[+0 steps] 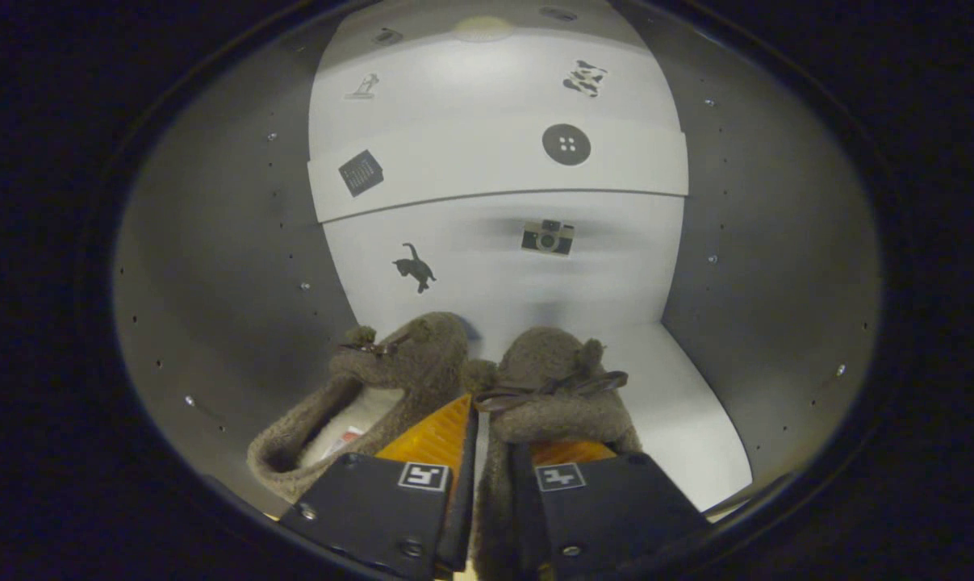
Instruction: Open the shoe cabinet door, grab the shoes and put them into the shoe cabinet, then close the shoe cabinet door.
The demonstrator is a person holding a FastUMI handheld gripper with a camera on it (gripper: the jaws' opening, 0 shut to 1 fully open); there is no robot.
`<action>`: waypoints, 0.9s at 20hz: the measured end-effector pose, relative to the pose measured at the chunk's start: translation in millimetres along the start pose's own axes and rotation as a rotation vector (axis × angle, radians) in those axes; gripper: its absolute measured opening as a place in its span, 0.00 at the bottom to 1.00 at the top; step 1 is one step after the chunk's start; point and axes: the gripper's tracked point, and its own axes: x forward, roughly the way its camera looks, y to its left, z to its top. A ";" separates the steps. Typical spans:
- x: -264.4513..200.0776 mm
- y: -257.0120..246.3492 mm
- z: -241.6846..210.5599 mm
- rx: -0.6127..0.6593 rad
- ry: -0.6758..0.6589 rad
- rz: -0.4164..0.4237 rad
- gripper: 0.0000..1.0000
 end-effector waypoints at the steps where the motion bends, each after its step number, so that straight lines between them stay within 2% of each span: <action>1: -6.7 3.5 0.5 0.001 -0.005 0.010 0.42; 5: -38.3 8.5 0.8 -0.007 -0.052 0.020 0.72; 7: -61.2 8.2 -2.4 -0.004 -0.085 0.018 0.77; 10: -104.1 7.7 -4.0 -0.026 -0.158 0.005 0.77; 15: -189.5 18.5 -12.3 -0.058 -0.239 0.016 0.99; 18: -252.3 24.7 -27.2 -0.067 -0.289 0.028 0.99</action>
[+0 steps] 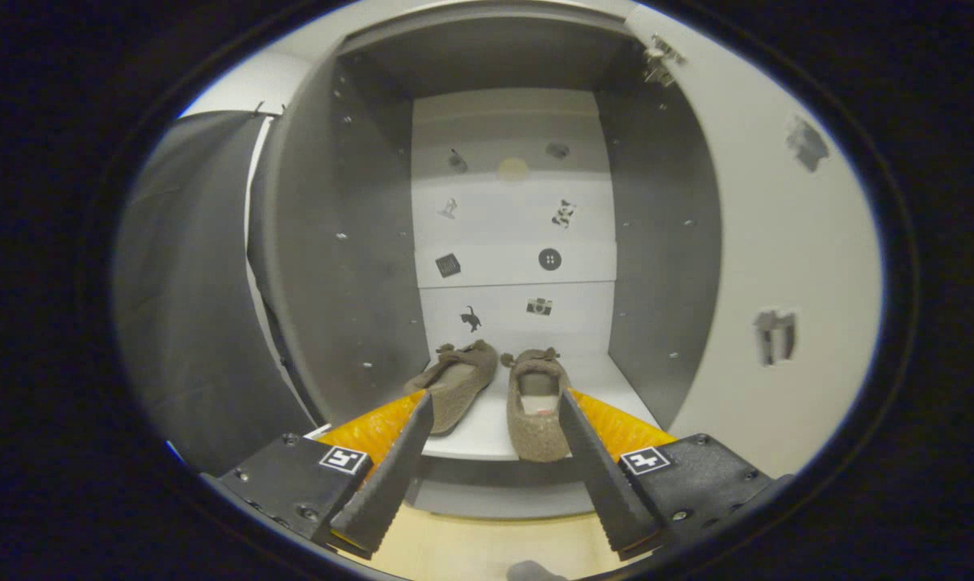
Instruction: Open the shoe cabinet door, grab the shoes and put them into the shoe cabinet, then close the shoe cabinet door.
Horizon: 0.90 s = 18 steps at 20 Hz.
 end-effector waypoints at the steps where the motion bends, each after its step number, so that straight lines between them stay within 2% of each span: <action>1: -22.1 0.7 -0.4 -0.010 -0.016 -0.002 0.99; 10: -210.5 -29.4 -28.7 0.004 -0.079 -0.008 0.99; 14: -282.5 -76.5 -46.8 -0.017 -0.056 -0.047 0.99; 18: -331.3 -141.1 -52.6 -0.039 -0.055 -0.126 0.99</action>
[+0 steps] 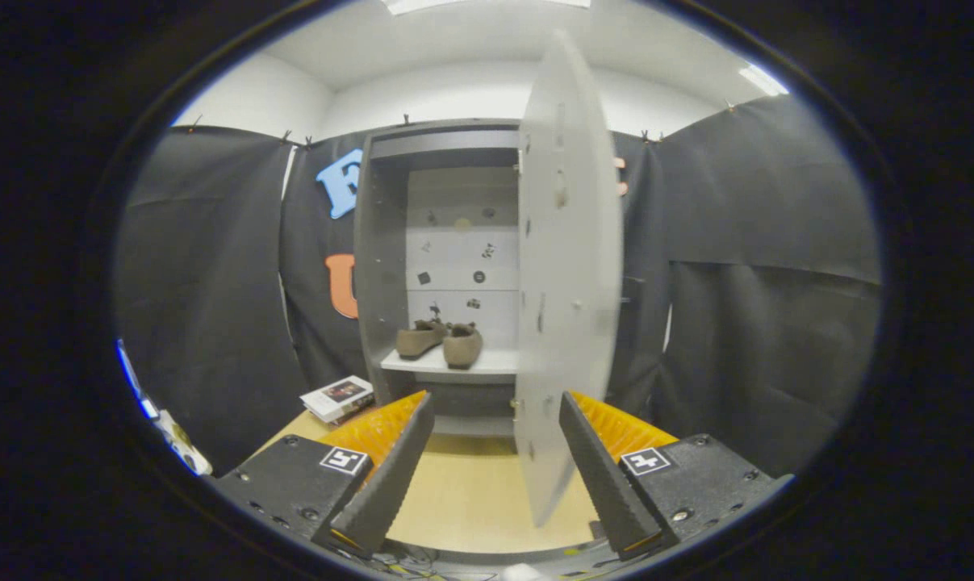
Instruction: Open the shoe cabinet door, grab the shoes and put them into the shoe cabinet, then close the shoe cabinet door.
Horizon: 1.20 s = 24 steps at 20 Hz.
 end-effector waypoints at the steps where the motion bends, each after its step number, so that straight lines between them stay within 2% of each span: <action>1: -5.3 -20.4 1.4 0.001 -0.006 -0.027 0.99; 3: -9.4 -59.3 1.9 0.019 -0.008 -0.064 0.99; 6: -2.2 -108.0 12.6 0.058 -0.024 -0.067 0.99; 8: 11.3 -138.0 19.4 0.073 -0.019 -0.040 0.99; 11: 47.3 -157.2 25.7 0.059 -0.009 0.039 1.00; 17: 93.1 -127.7 30.7 0.019 0.003 0.261 1.00; 22: 91.5 -102.6 30.7 -0.021 0.017 0.360 0.97; 24: 88.9 -91.7 32.9 -0.026 0.027 0.372 0.95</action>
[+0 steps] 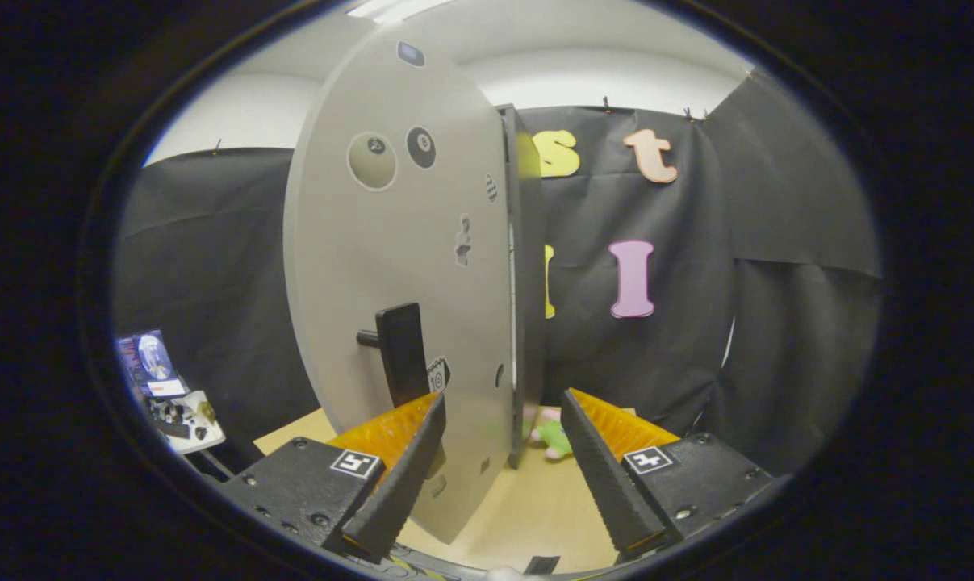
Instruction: Open the shoe cabinet door, grab the shoes and put them into the shoe cabinet, then close the shoe cabinet door.
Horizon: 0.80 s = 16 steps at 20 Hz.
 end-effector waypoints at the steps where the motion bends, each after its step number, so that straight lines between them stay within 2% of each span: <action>1: 1.1 7.9 0.3 -0.003 -0.002 -0.003 0.95; 11: 34.9 96.2 -0.6 0.000 -0.006 -0.020 0.95; 16: 63.9 138.9 -3.0 0.002 -0.007 0.000 0.95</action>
